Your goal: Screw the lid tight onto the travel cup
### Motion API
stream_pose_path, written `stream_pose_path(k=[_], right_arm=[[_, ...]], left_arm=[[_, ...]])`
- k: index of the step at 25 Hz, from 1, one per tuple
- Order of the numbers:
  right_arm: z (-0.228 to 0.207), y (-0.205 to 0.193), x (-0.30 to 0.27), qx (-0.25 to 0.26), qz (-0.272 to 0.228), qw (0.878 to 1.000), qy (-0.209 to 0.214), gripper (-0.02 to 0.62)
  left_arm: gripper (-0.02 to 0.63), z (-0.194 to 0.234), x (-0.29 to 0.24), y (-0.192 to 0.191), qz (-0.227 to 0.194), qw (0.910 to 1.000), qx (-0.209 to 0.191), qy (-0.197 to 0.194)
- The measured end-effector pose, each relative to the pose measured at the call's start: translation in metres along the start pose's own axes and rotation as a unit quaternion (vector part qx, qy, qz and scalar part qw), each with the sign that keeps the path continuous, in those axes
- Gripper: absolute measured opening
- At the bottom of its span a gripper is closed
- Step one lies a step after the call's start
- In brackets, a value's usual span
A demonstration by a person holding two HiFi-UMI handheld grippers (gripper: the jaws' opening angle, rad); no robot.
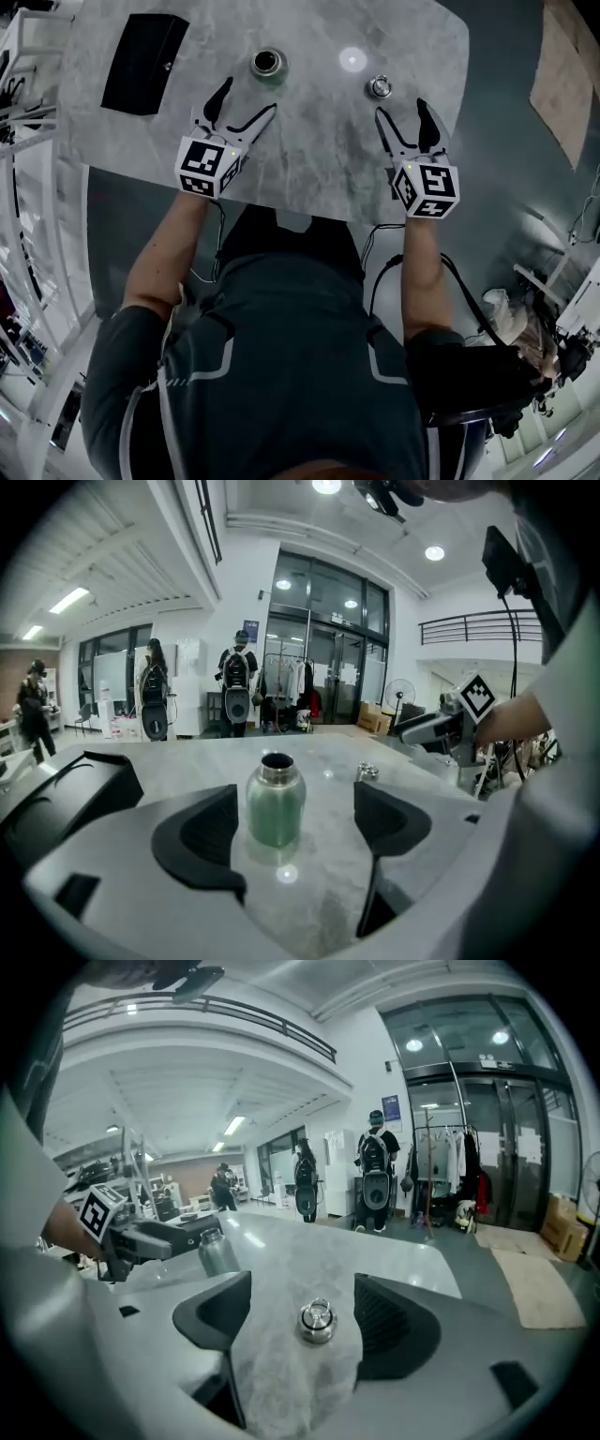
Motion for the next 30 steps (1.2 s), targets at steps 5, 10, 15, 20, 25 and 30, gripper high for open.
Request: stream_pose_path(k=[5, 10, 15, 20, 25, 30], right_arm=[[-0.007, -0.041, -0.019, 0.007, 0.022, 1.0, 0.011, 0.331], [-0.01, -0.064, -0.036, 0.006, 0.035, 0.999, 0.022, 0.331], [-0.014, -0.079, -0.052, 0.011, 0.058, 0.998, 0.015, 0.331], [-0.019, -0.087, -0.063, 0.007, 0.076, 0.997, 0.01, 0.331], [-0.02, -0.09, -0.072, 0.012, 0.108, 0.994, -0.006, 0.33], [-0.024, -0.085, -0.073, 0.009, 0.115, 0.993, -0.009, 0.33]], left_arm=[[0.381, 0.013, -0.028, -0.036, 0.007, 0.9993, 0.011, 0.034], [0.397, 0.02, -0.047, -0.056, 0.013, 0.9995, -0.002, 0.029], [0.413, 0.025, -0.065, -0.061, 0.022, 0.9997, -0.013, 0.005], [0.416, 0.027, -0.081, -0.063, 0.028, 0.9995, -0.009, -0.008], [0.416, 0.026, -0.096, -0.062, 0.026, 0.9991, -0.023, -0.024], [0.416, 0.025, -0.107, -0.057, 0.019, 0.9988, -0.038, -0.025]])
Point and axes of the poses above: the fingertips, and each gripper's own axes: x backward along the fingers, z to its left, y out of its top, the point moved 8 cm from there along x, backward along the fingers, and after that the axes turned 14 degrees about -z, right-handed, at the moved point
